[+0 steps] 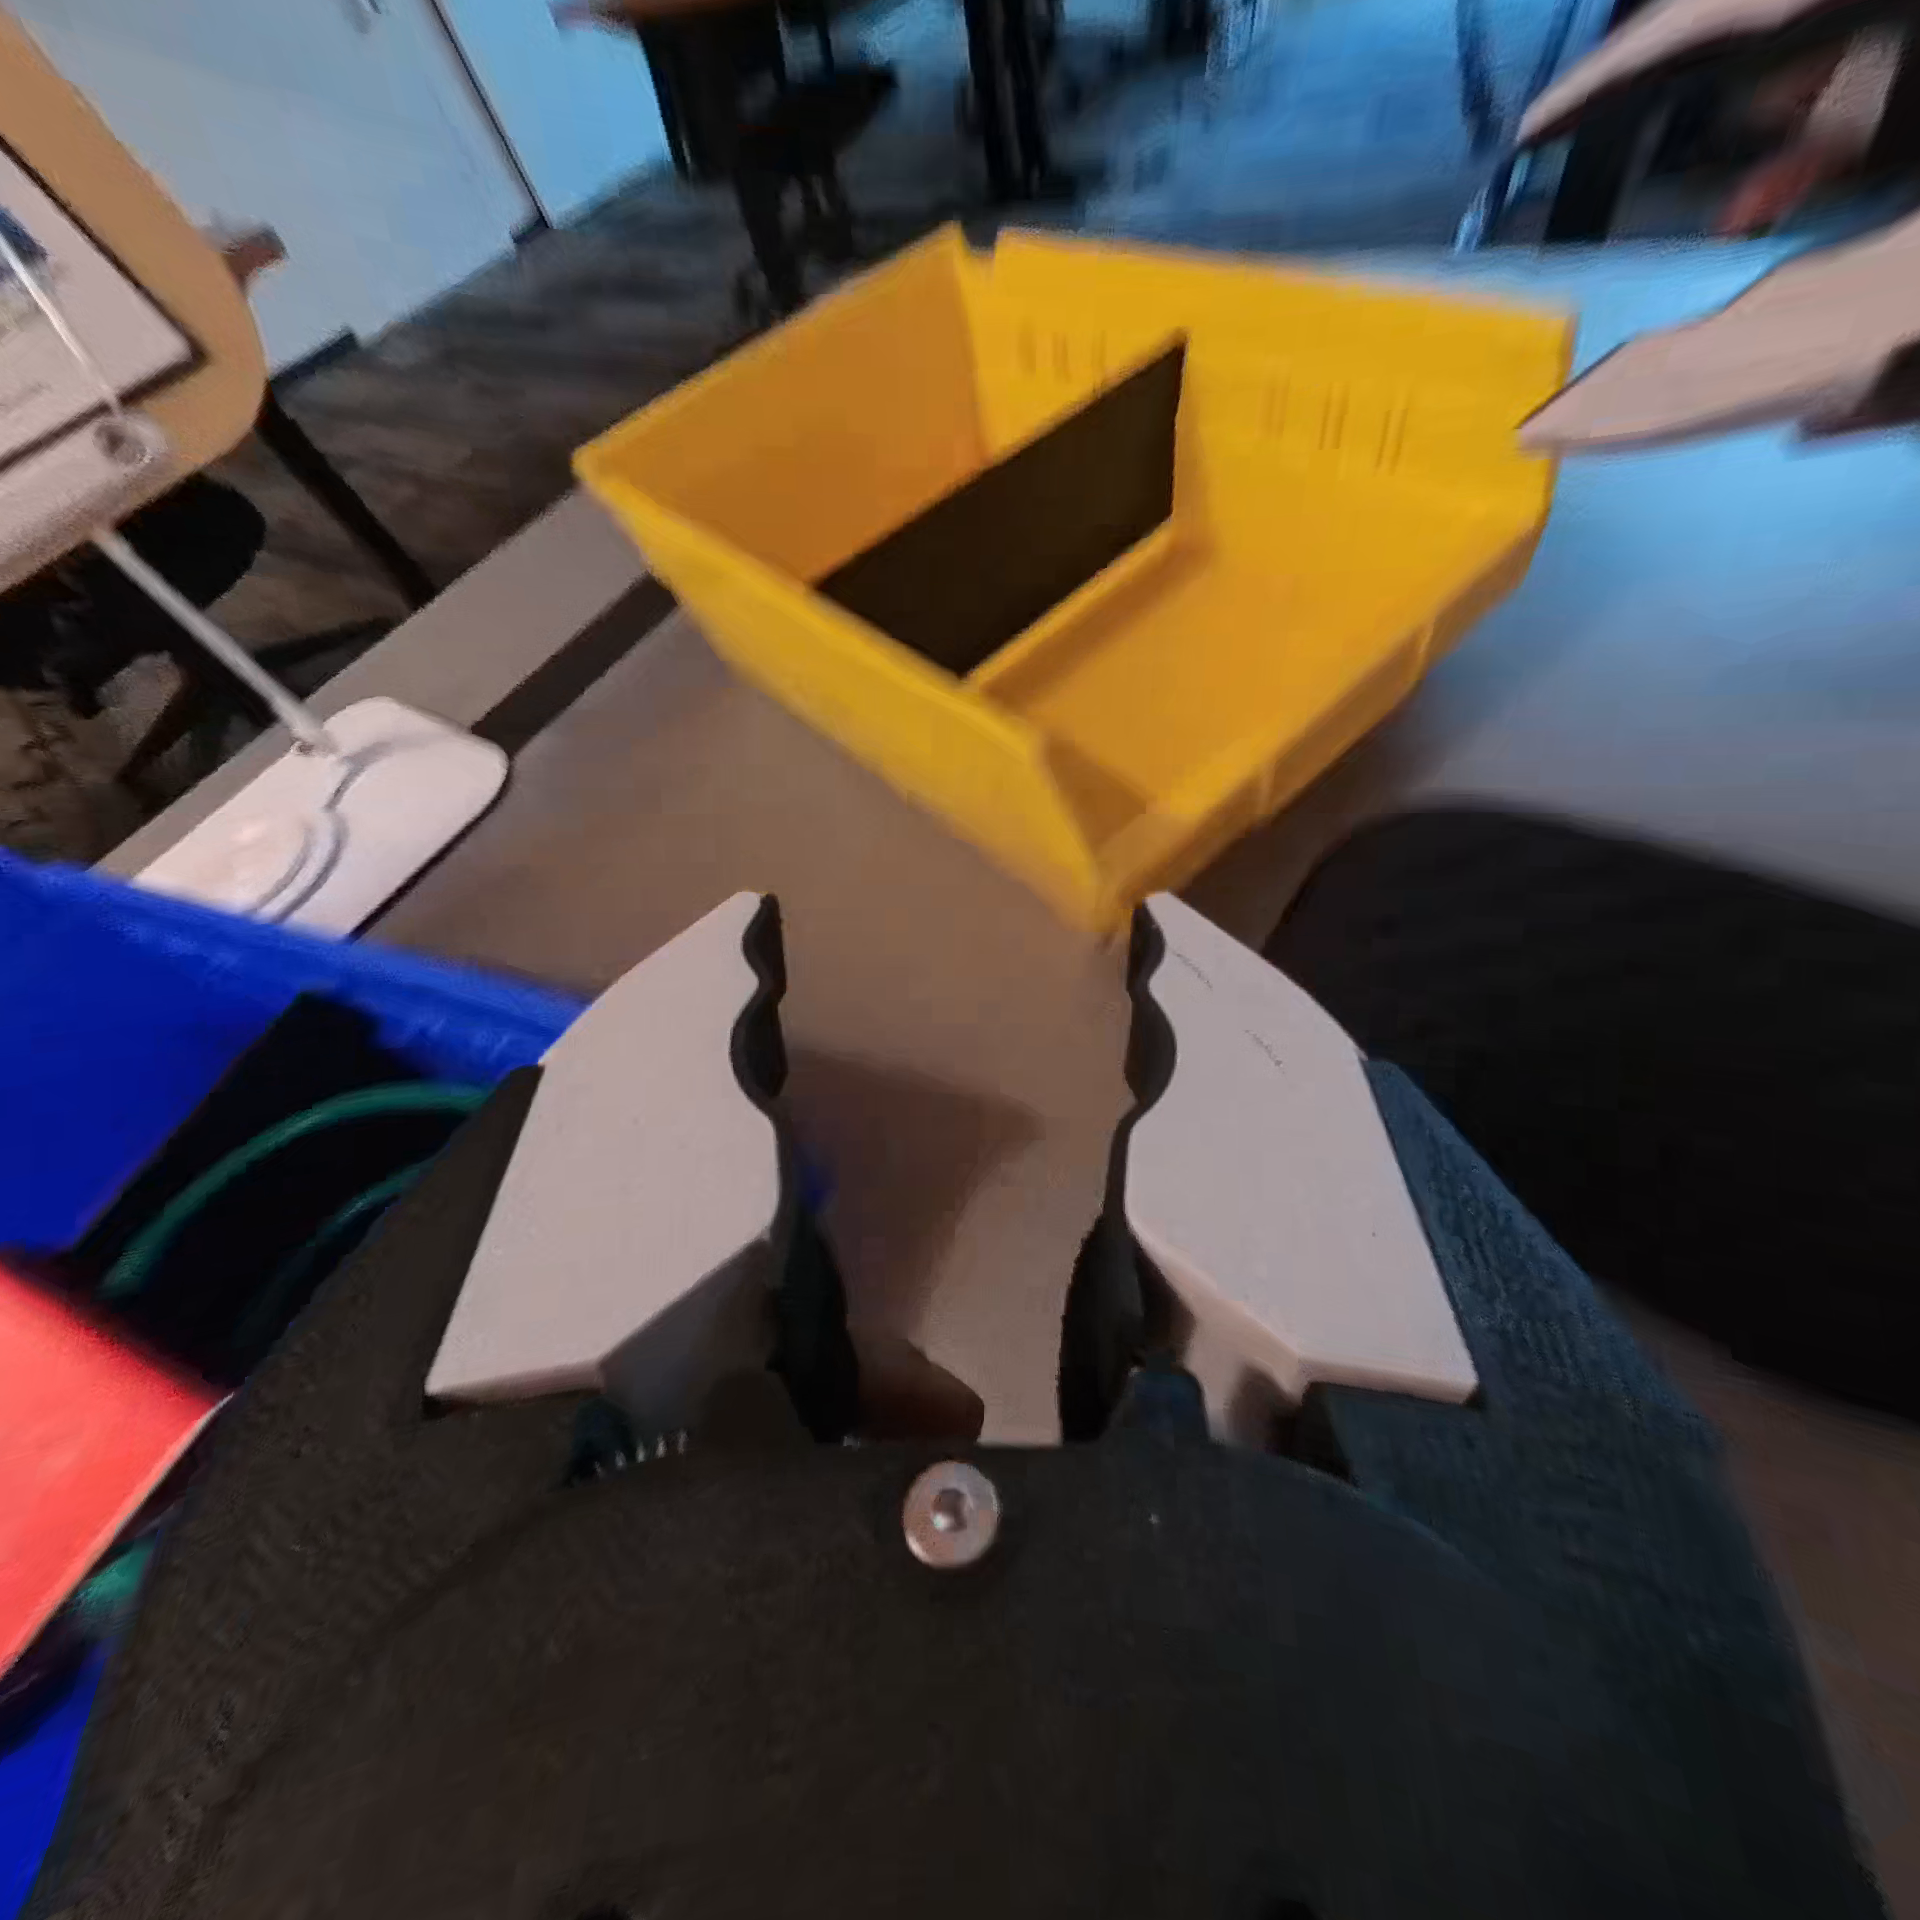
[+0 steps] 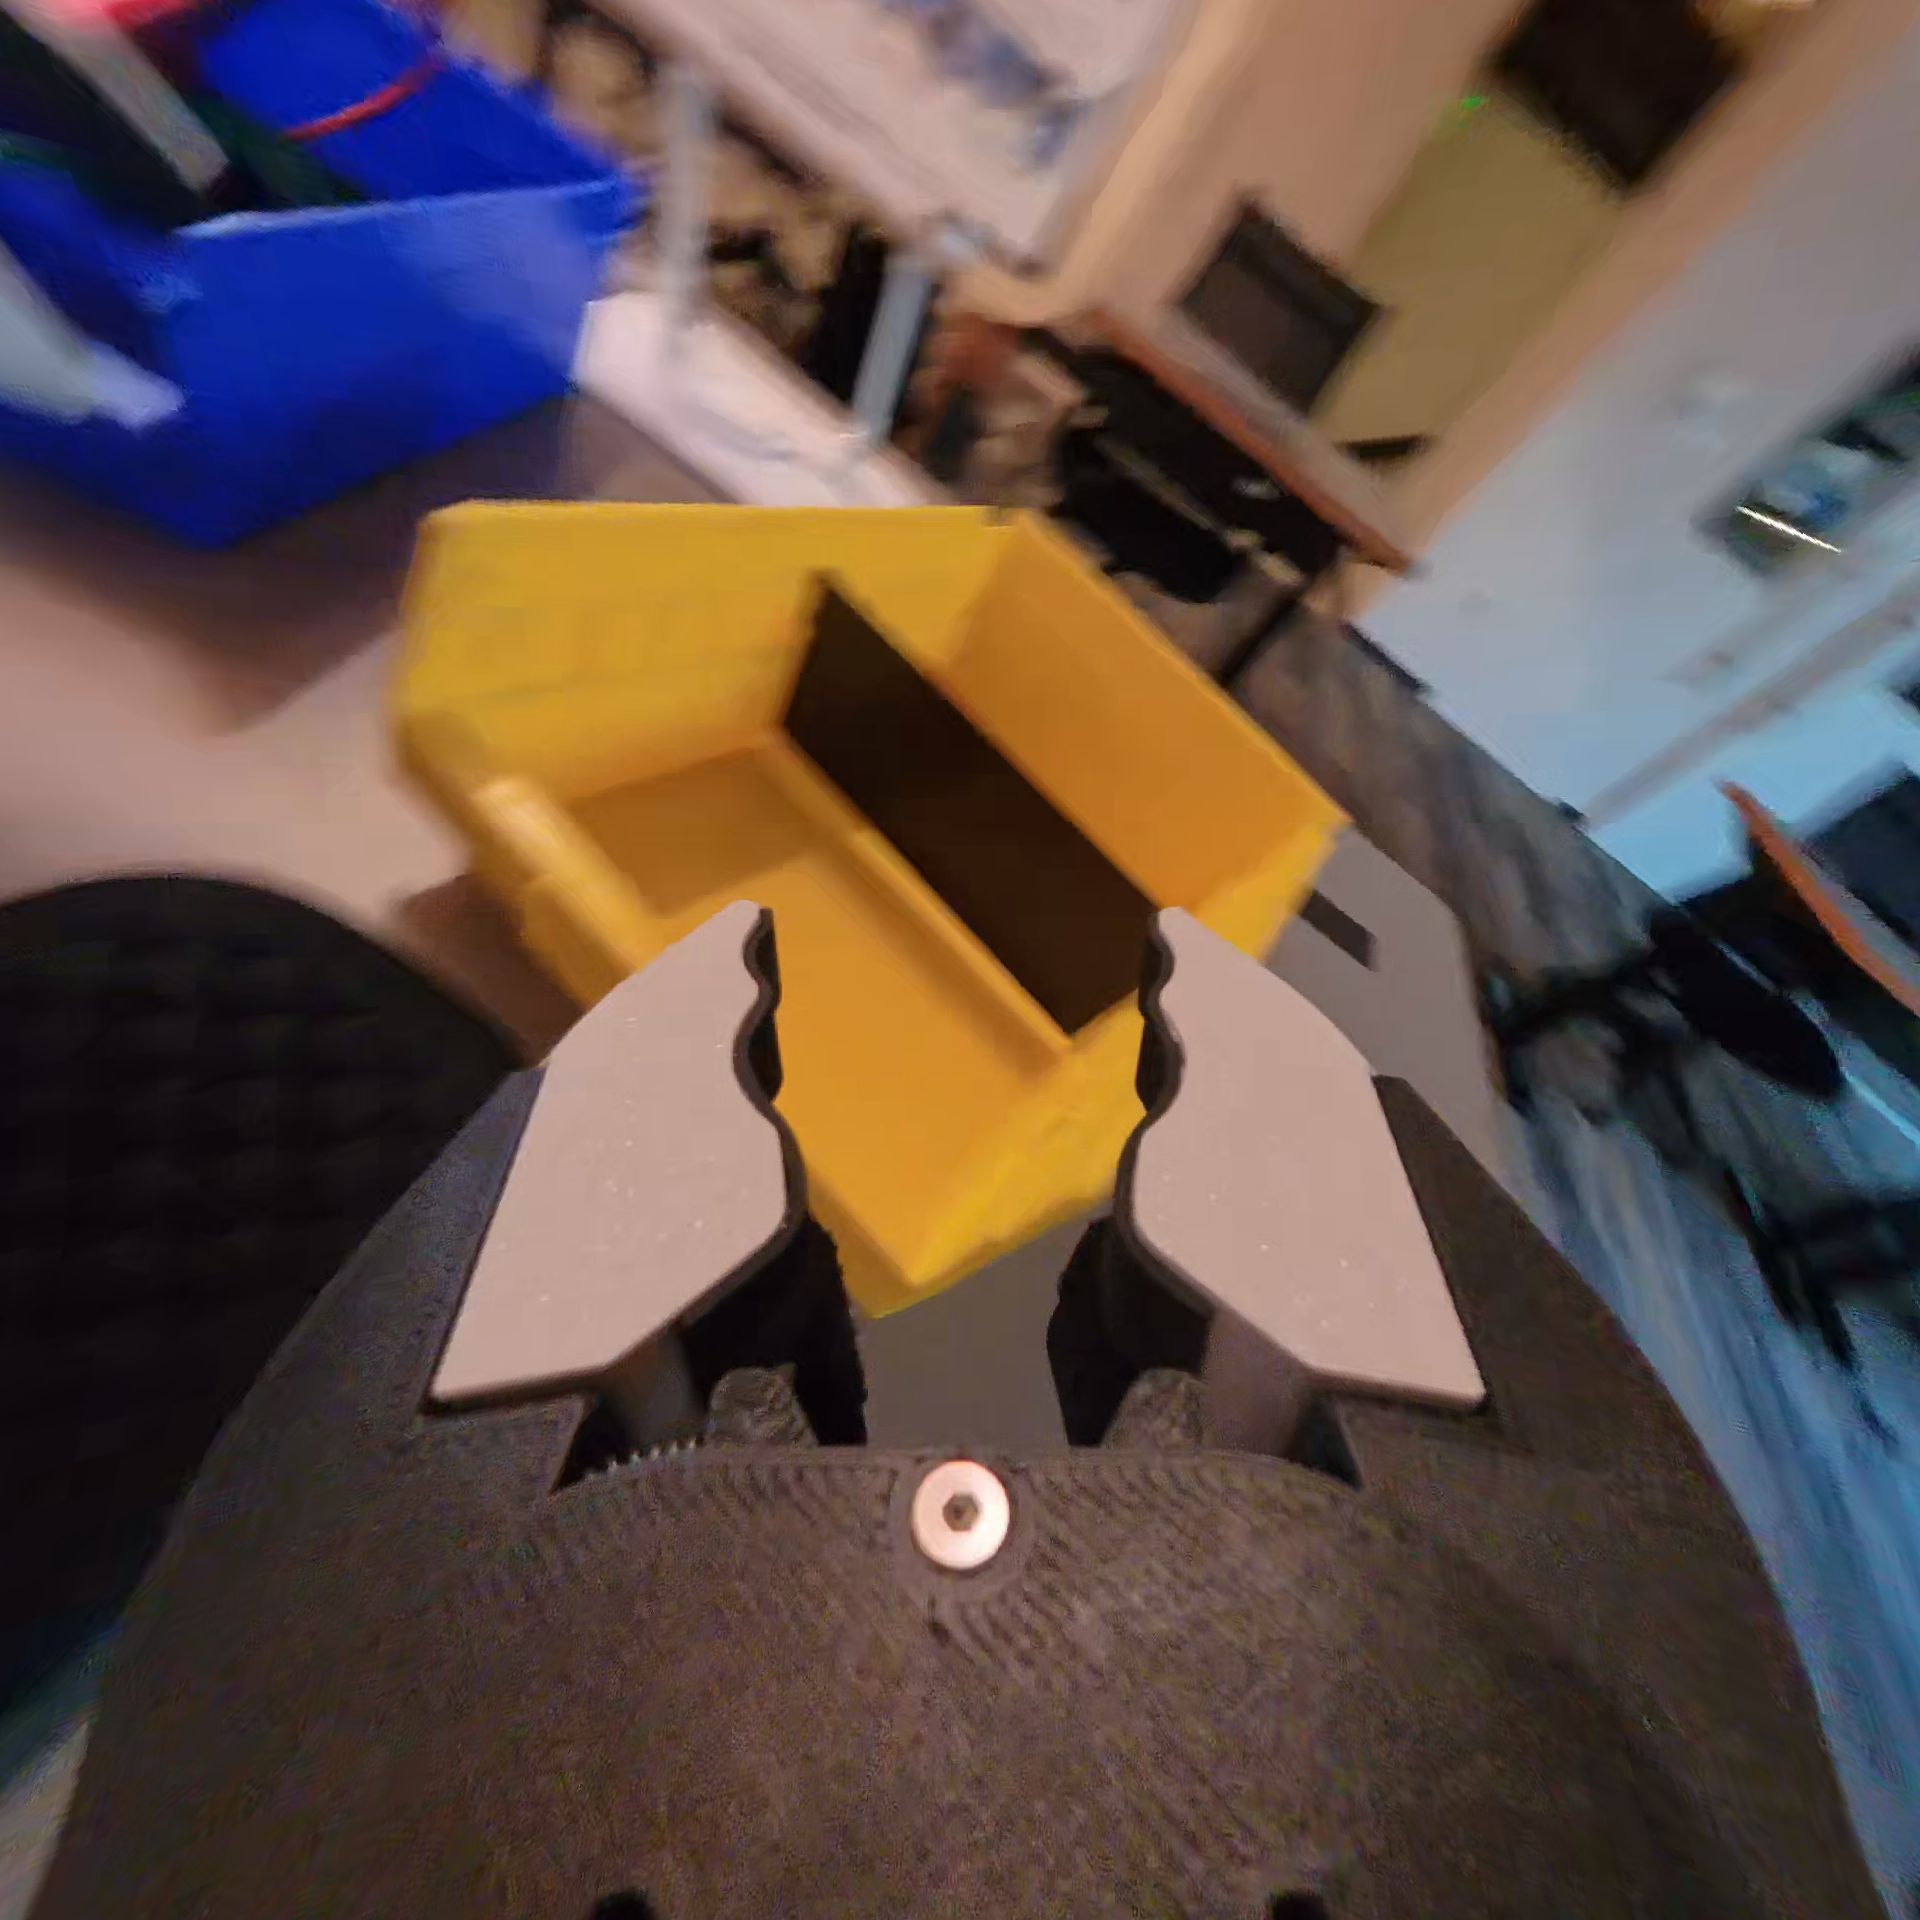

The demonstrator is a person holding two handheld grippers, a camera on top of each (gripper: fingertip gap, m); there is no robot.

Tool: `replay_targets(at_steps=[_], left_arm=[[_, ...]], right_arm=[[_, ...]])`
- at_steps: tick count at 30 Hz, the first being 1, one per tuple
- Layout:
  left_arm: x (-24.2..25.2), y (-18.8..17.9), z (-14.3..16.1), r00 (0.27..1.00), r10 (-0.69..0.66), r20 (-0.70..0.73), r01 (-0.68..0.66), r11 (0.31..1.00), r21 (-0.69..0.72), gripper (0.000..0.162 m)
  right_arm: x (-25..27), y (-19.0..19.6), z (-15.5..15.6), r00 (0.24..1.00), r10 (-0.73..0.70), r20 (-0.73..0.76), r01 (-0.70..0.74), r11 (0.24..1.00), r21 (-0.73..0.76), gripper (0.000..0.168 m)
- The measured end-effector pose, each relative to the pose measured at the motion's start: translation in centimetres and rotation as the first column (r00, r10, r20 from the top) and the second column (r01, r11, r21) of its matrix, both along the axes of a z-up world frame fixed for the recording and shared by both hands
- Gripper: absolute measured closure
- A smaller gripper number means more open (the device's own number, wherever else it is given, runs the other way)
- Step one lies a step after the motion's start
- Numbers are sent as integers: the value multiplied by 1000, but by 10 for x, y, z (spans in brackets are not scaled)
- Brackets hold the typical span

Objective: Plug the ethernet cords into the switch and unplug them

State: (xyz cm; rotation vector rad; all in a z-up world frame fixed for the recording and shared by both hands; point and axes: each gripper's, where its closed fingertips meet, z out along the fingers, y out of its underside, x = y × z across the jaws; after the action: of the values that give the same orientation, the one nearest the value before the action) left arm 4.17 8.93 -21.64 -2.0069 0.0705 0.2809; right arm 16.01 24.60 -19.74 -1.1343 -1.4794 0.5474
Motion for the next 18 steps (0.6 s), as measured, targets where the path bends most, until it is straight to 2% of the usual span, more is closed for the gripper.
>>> replay_targets(at_steps=[1,3,5,9,13,14,16,18], left_arm=[[-11,-16,-7,999,4,-38,-7,996,-84,99],[-37,-47,-25,994,27,-110,-52,971,-234,101],[-55,-70,-43,991,30,-127,-72,937,-343,104],[-77,-93,-68,992,28,-124,-79,898,-432,106],[-87,-104,-88,991,4,-134,-71,862,-502,120],[-92,-107,-90,986,2,-164,-87,857,-508,129],[-95,-112,-91,984,-25,-176,-71,854,-516,132],[-98,-121,-91,985,-31,-171,-66,844,-532,131]], right_arm=[[-4,-15,-11,991,95,96,-97,995,22,103],[-7,-41,-43,920,225,321,-238,971,3,103],[-14,-50,-66,853,247,459,-291,956,26,106],[-35,-53,-88,801,233,551,-335,938,90,112],[-48,-44,-101,763,166,625,-329,932,154,123],[-48,-41,-106,743,139,654,-328,928,175,127],[-46,-36,-113,715,99,692,-330,921,209,136],[-47,-36,-113,735,98,671,-323,921,220,136]])
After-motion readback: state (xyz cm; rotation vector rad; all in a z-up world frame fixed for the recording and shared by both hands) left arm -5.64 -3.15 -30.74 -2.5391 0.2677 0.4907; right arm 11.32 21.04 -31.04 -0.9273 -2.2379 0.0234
